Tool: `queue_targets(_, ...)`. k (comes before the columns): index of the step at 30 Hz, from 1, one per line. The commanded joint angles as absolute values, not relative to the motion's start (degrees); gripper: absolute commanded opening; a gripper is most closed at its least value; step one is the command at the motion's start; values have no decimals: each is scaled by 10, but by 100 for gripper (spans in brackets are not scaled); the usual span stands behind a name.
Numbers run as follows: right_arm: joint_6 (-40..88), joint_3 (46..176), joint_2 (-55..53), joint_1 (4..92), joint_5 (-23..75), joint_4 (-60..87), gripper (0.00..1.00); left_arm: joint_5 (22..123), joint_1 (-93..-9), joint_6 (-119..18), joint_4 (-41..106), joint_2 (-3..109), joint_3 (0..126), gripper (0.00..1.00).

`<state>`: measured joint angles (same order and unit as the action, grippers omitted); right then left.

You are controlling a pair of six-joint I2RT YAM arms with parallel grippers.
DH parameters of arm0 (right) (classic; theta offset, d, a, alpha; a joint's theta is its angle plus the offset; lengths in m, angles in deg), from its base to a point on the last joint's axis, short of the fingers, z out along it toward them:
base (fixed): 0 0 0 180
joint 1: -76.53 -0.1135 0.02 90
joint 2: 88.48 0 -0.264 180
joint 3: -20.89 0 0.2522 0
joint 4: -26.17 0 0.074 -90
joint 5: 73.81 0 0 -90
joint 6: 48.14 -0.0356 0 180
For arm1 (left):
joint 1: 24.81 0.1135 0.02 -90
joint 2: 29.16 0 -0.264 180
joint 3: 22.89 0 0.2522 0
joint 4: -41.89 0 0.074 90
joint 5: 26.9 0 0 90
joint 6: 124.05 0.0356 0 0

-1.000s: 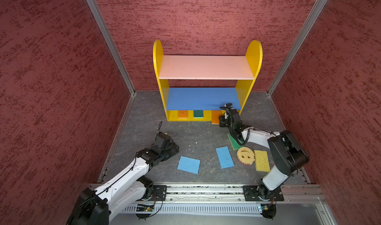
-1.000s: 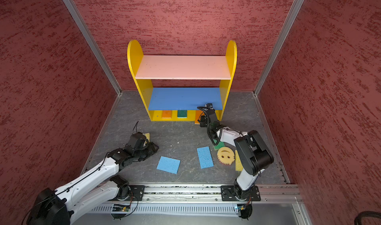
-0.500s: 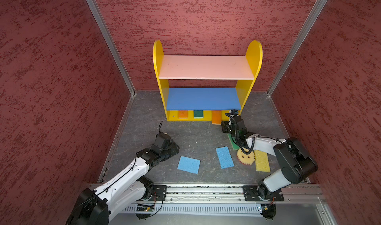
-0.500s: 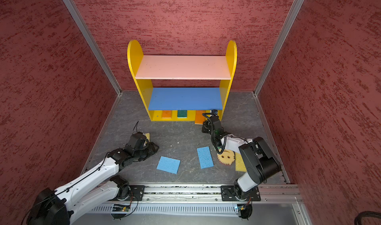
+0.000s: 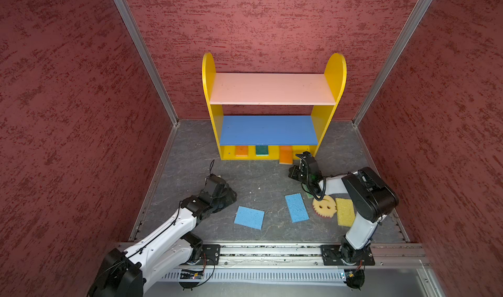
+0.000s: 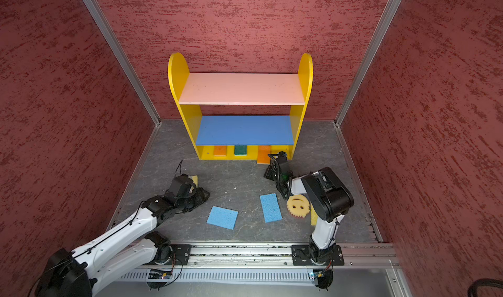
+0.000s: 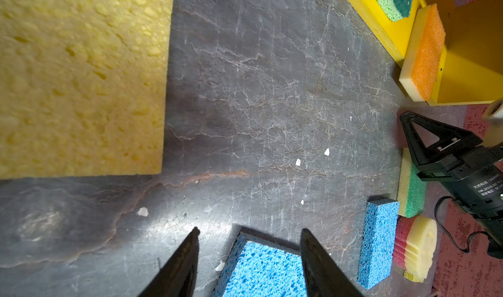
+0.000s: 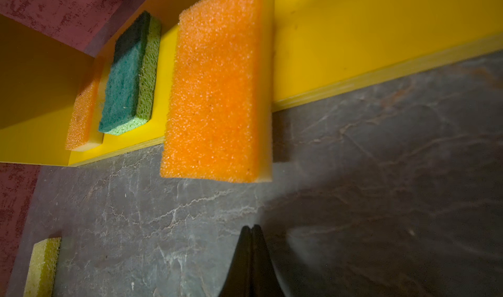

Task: Place and organize the cleaning sponges onto the shelf
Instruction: 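Push the orange sponge flat against the shelf back with the right gripper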

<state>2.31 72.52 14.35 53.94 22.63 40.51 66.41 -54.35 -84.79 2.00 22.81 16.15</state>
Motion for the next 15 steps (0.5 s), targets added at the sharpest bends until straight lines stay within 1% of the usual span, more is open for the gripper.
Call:
queue_targets(1,-1,733,158,547,230,445,0,658,-542,-845,24,226,156,59)
queue_targets(7,-21,731,182,563,237,480,0,664,-540,-843,35,240,156,59)
queue_targets(15,-40,754,203,585,270,528,0,667,-538,-841,42,251,161,59)
